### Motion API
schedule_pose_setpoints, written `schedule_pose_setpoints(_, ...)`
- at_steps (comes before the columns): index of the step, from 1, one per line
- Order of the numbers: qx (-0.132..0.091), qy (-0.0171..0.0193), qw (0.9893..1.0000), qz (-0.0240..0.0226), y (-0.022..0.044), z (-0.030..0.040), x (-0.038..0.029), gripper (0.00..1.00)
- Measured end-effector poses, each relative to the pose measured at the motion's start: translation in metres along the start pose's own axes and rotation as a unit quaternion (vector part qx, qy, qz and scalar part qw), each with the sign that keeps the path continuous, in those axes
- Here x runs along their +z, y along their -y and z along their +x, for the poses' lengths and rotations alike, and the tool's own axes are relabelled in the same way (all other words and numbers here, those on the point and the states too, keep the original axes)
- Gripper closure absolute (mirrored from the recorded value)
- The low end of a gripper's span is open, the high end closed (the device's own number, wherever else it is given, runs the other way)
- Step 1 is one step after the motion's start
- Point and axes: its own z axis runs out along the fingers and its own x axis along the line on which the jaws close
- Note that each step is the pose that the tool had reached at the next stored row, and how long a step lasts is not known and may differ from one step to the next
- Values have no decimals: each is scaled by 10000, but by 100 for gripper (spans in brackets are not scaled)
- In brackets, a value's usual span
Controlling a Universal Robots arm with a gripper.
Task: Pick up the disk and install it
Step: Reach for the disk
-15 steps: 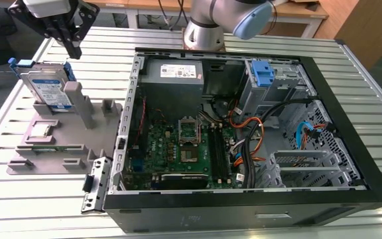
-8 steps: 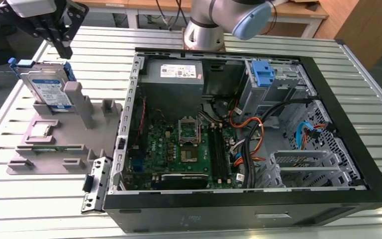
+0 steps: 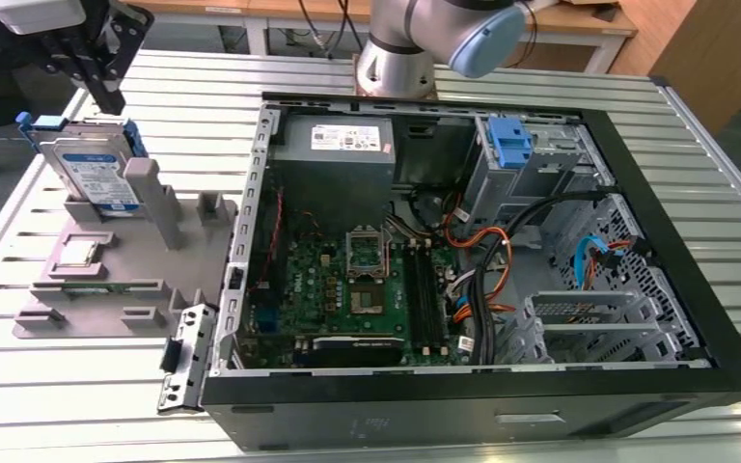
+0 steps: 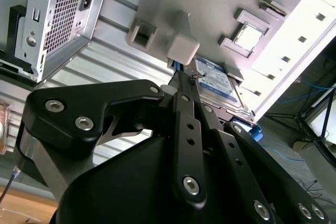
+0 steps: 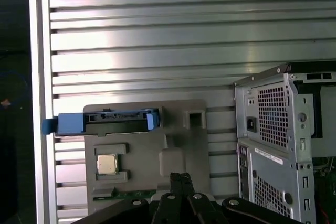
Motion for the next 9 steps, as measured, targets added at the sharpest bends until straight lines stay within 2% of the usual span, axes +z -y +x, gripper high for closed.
schedule_pose_setpoints(3,-7,-1,10000,-5,3,36,3,90)
schedule_pose_setpoints(9,-7,-1,10000,-5,3,41,4,90)
